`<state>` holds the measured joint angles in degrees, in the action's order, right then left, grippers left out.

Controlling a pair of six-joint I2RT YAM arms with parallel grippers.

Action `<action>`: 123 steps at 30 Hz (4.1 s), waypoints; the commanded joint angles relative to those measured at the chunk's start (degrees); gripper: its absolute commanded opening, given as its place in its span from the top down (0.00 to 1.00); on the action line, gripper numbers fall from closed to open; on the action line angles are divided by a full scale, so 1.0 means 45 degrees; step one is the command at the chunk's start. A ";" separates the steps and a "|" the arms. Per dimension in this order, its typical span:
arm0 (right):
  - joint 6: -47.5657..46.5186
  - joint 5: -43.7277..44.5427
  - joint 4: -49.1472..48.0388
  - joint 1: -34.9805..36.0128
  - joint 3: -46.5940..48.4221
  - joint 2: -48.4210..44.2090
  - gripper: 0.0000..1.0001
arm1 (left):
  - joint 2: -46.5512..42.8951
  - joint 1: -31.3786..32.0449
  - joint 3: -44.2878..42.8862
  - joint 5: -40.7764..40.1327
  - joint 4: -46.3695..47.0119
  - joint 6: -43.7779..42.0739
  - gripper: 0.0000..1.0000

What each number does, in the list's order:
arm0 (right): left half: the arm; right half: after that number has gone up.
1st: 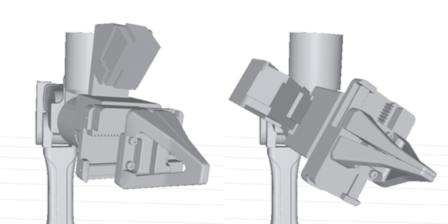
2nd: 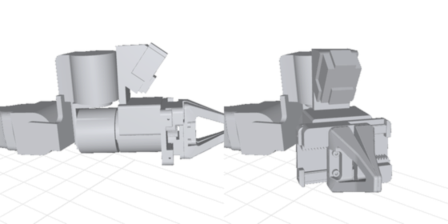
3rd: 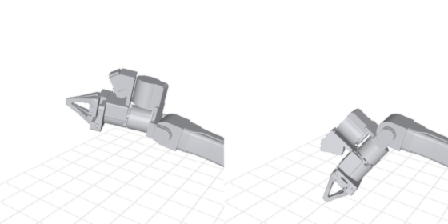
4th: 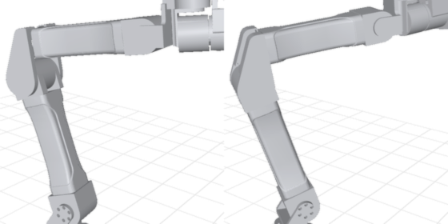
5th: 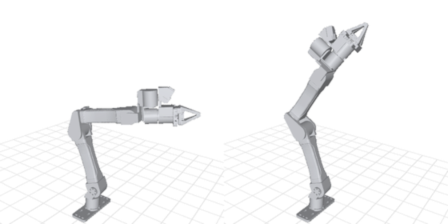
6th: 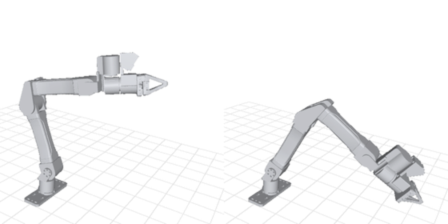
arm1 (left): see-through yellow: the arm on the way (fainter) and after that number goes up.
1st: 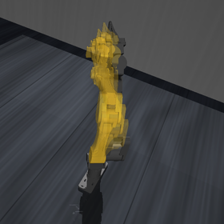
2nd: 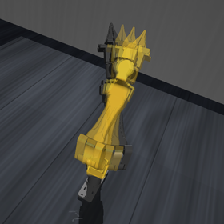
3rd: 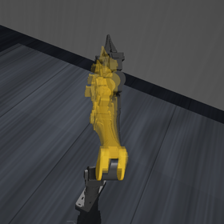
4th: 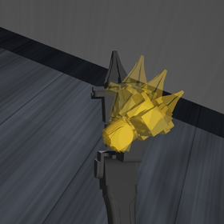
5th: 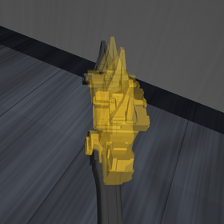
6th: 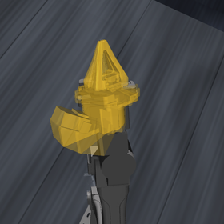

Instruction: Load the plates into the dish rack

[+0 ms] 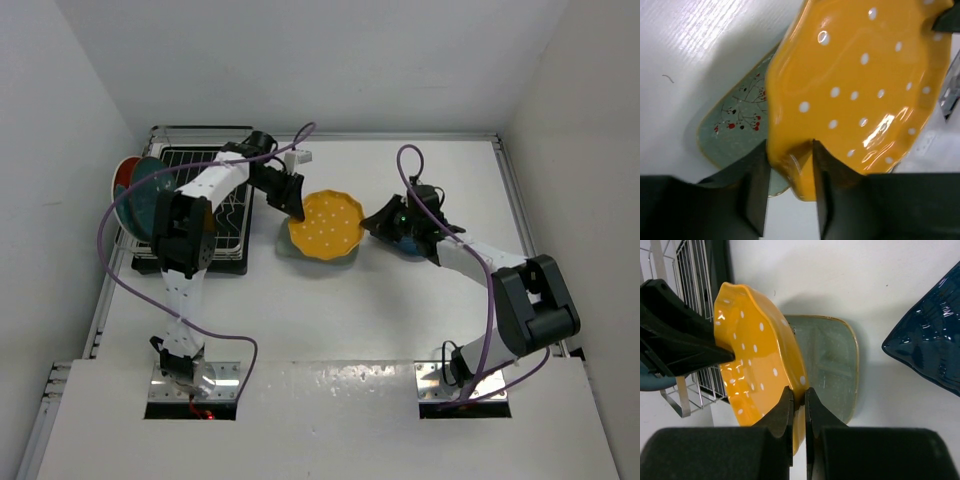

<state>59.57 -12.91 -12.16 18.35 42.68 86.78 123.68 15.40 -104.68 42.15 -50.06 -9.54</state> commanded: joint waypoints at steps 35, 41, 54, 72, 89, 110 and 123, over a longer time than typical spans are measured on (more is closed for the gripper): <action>-0.1051 -0.1409 -0.0695 -0.0151 0.1747 -0.0652 0.16 | -0.6545 -0.1467 -0.4650 -1.6919 0.0090 0.0520 1.00; -0.1050 -0.1468 -0.0132 -0.0113 0.2292 -0.0438 0.16 | -0.7970 -0.1586 -0.1980 -2.0771 0.1065 0.1534 1.00; -0.2338 0.0289 0.1218 0.0512 0.1690 -0.1977 0.16 | -0.9535 -0.1586 0.1055 -2.1610 0.1456 0.2082 1.00; -0.3218 0.1579 0.1726 0.0238 -0.0148 -0.3894 0.16 | -0.9906 -0.1059 0.5449 -2.5127 0.6591 0.0989 1.00; -0.3374 0.1774 0.2136 0.0180 0.0144 -0.3934 0.16 | -1.0140 -0.0805 0.7328 -2.5383 1.1238 -0.2737 1.00; -0.3610 0.1794 0.2273 -0.0269 -0.0011 -0.4461 0.16 | -1.0140 -0.1098 0.9884 -2.3412 1.3762 -0.5380 1.00; -0.3668 0.1540 0.2488 -0.0289 -0.0108 -0.4539 0.16 | -1.0278 -0.1508 1.0607 -2.1164 1.1264 -0.3877 1.00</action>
<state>43.81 -5.63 -0.62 17.26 41.82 68.03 79.50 10.00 -56.23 -53.10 1.96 -28.47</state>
